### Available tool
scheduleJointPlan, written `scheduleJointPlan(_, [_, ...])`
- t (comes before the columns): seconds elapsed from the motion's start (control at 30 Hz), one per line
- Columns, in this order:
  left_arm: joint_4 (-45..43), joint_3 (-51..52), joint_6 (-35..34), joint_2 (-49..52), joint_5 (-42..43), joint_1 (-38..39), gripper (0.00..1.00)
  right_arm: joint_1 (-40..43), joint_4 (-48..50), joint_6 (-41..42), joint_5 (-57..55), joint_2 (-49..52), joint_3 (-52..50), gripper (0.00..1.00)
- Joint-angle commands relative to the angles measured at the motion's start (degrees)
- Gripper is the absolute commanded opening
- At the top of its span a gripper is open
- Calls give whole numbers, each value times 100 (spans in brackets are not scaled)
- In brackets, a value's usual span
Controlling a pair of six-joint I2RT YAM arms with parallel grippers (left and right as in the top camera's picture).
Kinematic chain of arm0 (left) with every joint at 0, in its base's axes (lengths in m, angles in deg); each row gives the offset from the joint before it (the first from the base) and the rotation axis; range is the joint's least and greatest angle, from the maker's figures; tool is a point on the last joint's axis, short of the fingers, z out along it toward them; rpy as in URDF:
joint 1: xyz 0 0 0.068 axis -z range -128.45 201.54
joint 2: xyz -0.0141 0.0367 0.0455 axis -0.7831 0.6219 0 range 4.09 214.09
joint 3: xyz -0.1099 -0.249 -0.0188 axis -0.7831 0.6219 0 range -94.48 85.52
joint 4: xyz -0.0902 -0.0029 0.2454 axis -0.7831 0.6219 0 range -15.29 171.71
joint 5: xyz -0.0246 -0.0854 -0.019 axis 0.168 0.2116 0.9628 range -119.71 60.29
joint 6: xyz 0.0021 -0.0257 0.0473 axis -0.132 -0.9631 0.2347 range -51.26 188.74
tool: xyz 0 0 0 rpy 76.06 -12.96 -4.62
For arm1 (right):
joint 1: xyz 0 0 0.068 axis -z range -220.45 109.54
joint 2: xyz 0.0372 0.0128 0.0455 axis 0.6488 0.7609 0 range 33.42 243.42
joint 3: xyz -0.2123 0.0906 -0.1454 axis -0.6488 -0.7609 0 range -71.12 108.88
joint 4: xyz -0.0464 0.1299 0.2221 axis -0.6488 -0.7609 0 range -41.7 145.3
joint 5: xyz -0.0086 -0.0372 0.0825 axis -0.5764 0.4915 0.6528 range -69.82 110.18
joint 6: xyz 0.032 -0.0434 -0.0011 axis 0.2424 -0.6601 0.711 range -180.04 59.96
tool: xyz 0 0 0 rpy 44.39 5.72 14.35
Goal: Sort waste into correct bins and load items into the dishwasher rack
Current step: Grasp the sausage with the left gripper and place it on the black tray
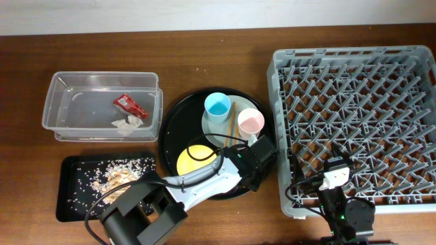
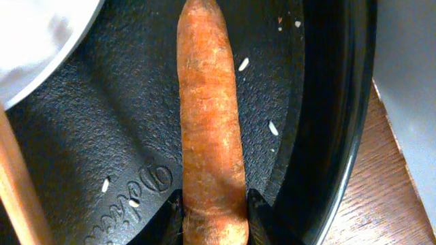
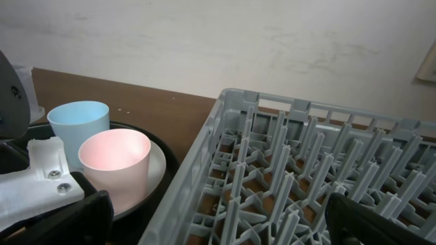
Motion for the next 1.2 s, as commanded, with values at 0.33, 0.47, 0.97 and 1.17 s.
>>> scheduleJointPlan(0.33, [4072,-929,-1080,-2507,-1945,-1001,21,-26,-26,68,15,-26,-31,98])
scheduleJointPlan(0.47, [4253,-39,-1574,-2505,-2063,-1628,21,-26,-28,68,13,-26,-31,98])
scheduleJointPlan(0.97, [2970,1740,-1257,-2507,-2155,-3473,53,-26,-28,68,15,-26,-31,98])
scheduleJointPlan(1.17, [2920,393,90,-2951,90,-3473,50,-24,-26,68,13,-26,-31,98])
